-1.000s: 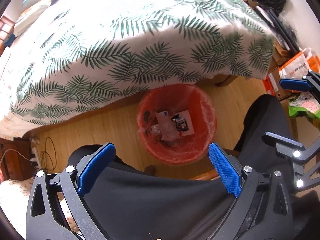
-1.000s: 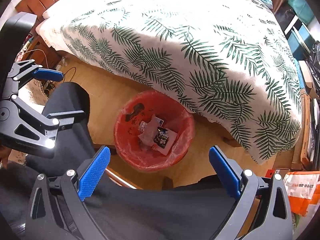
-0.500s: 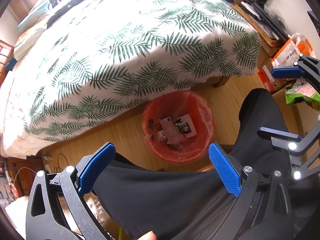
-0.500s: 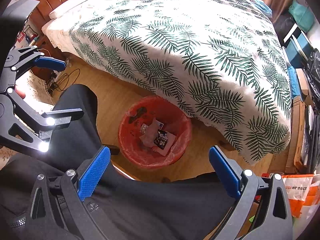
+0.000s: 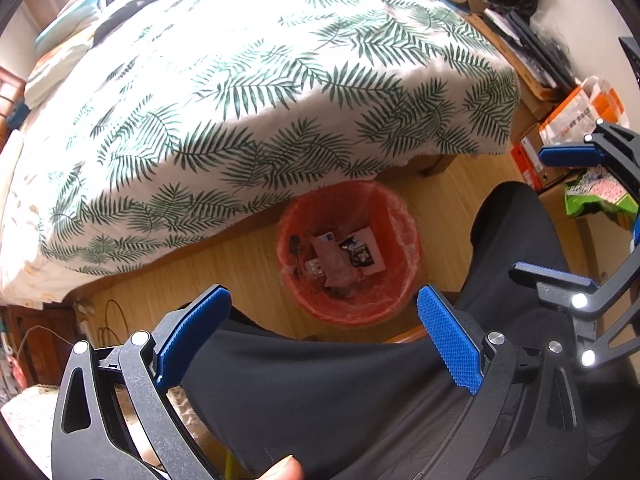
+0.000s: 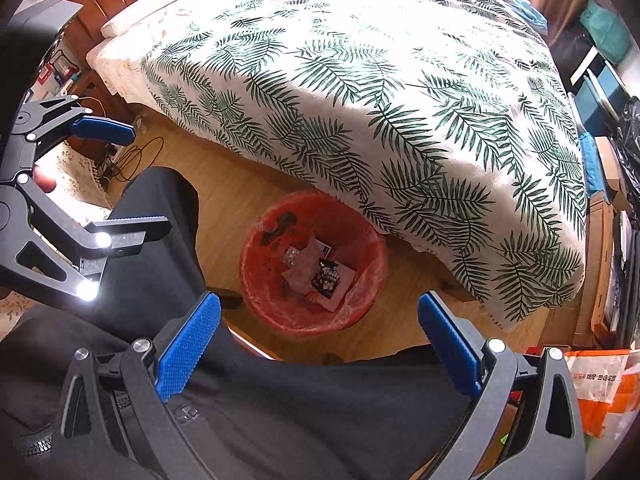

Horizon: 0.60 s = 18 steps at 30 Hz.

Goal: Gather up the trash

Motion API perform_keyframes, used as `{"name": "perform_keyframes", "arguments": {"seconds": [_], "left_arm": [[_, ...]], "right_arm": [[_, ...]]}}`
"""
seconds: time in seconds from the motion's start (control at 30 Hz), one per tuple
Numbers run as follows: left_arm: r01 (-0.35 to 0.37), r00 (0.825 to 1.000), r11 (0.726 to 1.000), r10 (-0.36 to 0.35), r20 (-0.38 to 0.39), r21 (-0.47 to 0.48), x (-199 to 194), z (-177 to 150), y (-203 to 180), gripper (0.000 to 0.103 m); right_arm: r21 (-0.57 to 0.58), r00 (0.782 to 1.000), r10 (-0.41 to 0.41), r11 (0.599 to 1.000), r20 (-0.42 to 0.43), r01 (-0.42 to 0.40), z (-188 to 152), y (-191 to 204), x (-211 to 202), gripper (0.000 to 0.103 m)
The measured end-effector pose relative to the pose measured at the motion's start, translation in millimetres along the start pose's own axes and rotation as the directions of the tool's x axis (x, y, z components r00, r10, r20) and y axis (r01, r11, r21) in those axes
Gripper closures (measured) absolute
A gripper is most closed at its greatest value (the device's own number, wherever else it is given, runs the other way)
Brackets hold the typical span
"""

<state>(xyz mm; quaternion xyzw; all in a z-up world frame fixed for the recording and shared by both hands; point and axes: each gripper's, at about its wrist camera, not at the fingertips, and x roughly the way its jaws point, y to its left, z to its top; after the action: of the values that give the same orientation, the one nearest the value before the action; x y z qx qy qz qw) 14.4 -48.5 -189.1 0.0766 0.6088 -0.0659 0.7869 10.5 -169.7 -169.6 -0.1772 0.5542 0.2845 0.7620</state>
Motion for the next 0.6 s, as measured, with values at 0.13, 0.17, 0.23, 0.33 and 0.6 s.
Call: {"name": "perform_keyframes", "arguments": {"seconds": [0.13,0.17,0.23,0.33,0.6], "left_arm": [[0.013,1.0,1.0,-0.013,0.002,-0.007,0,0,1,0.006],[0.018,1.0,1.0,-0.018,0.003,-0.008,0,0,1,0.006],[0.016,1.0,1.0,-0.016,0.006,-0.007,-1,0,1,0.006],[0.014,1.0,1.0,-0.014,0.007,0.011,-1,0,-2,0.006],[0.013,1.0,0.999,-0.013,-0.007,0.037,2,1,-11,0.006]], "right_arm": [[-0.003,1.0,0.003,1.0,0.0,-0.003,0,1,1,0.005],[-0.003,1.0,0.004,1.0,0.0,-0.004,0,1,1,0.005],[0.0,1.0,0.005,1.0,0.001,-0.005,1,1,1,0.005],[0.003,1.0,0.008,1.0,0.003,-0.008,1,1,1,0.005],[0.0,1.0,0.009,1.0,-0.003,-0.009,0,1,3,0.005]]}}
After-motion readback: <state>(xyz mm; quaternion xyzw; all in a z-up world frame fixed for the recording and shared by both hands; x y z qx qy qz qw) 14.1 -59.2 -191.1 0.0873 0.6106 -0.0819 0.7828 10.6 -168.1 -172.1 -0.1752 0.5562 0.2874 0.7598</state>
